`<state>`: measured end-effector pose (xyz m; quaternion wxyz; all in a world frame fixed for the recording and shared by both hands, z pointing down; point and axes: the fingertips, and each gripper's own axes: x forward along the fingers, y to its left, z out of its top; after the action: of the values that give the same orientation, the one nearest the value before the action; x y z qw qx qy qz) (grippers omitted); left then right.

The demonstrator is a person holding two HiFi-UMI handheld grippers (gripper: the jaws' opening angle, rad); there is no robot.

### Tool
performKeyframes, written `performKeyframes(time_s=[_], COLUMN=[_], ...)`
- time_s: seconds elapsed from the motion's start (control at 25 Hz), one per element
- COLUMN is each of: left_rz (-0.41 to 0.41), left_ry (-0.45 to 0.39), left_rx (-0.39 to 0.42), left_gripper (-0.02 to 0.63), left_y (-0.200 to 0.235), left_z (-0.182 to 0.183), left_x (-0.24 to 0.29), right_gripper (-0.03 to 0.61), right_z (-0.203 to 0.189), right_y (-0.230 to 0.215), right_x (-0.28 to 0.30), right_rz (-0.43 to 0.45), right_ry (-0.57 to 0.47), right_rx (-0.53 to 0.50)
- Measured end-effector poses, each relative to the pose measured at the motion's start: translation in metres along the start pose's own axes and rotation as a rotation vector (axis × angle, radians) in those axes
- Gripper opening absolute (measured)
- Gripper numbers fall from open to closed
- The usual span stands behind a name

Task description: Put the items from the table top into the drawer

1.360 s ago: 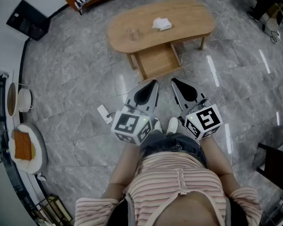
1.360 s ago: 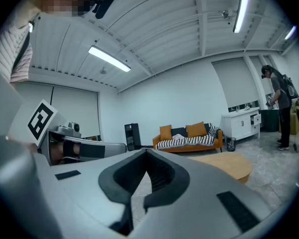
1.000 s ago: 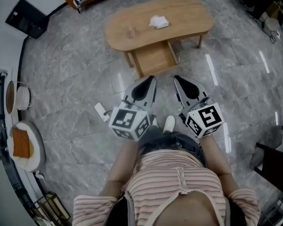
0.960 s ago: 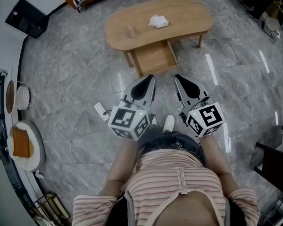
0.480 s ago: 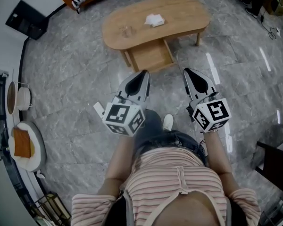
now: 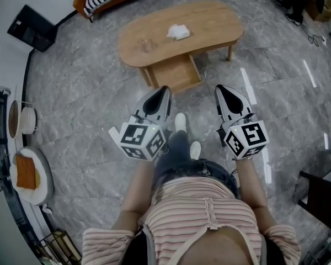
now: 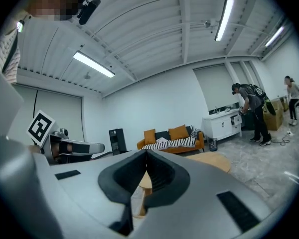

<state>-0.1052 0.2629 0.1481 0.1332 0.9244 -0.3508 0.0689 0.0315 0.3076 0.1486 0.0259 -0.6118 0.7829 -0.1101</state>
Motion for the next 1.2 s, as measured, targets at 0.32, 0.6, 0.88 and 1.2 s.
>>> performKeyframes(time_s=[0.32, 0.6, 0.88, 1.2], left_rz=[-0.008, -0.011, -0.014, -0.014], left_ry=[0.029, 0.070, 0.112, 0.162], left_rx=[-0.034, -0.067, -0.116, -0.153], left_gripper=[0.014, 0.014, 0.014, 0.014], left_y=[0.028, 0.070, 0.123, 0.170], left_z=[-0.003, 0.000, 0.004, 0.001], left_x=[0.040, 0.096, 0.156, 0.204], right_gripper=[0.008, 0.009, 0.008, 0.008], right_z=[-0.004, -0.007, -0.004, 0.000], right_y=[-0.014, -0.040, -0.066, -0.084], right_x=[0.040, 0.101, 0.170, 0.229], right_rz=[0.002, -0.002, -0.023, -0.044], right_ry=[0.034, 0.079, 0.117, 0.144], right_rx=[0.010, 0.026, 0.044, 0.038])
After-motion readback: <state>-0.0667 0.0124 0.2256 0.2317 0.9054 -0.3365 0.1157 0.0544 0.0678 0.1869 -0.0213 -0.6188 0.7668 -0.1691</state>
